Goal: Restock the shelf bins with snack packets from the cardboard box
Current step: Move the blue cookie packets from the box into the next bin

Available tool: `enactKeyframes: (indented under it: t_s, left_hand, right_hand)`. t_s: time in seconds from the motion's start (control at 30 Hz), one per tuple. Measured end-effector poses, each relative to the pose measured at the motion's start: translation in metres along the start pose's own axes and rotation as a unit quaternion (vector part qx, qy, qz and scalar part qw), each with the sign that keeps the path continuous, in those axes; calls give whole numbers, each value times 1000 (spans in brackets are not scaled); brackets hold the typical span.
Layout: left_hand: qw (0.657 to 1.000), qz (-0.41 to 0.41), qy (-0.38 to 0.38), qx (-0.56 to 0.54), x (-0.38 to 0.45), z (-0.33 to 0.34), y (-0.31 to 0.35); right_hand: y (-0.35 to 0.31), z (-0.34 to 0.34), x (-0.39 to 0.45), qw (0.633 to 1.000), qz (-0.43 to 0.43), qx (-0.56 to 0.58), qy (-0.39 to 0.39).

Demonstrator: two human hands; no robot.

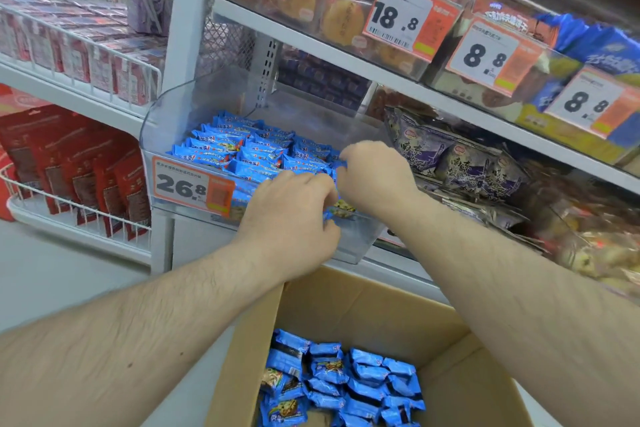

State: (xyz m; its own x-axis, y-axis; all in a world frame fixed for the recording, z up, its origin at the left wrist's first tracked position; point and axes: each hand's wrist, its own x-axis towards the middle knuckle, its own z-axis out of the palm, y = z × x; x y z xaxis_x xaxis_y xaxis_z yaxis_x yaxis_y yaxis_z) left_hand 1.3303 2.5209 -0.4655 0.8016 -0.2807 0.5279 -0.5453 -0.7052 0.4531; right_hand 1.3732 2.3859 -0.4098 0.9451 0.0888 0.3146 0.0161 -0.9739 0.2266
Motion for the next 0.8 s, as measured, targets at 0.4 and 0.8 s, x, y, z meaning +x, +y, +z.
enactKeyframes:
  t_s: [0.4, 0.8]
  left_hand:
    - [889, 36, -455, -47, -61, 78, 49]
    - [789, 57, -610, 37, -76, 129, 42]
  right_hand:
    - [42, 123, -181, 877, 216, 426, 47]
    - [83, 329, -330, 768, 125, 177, -602]
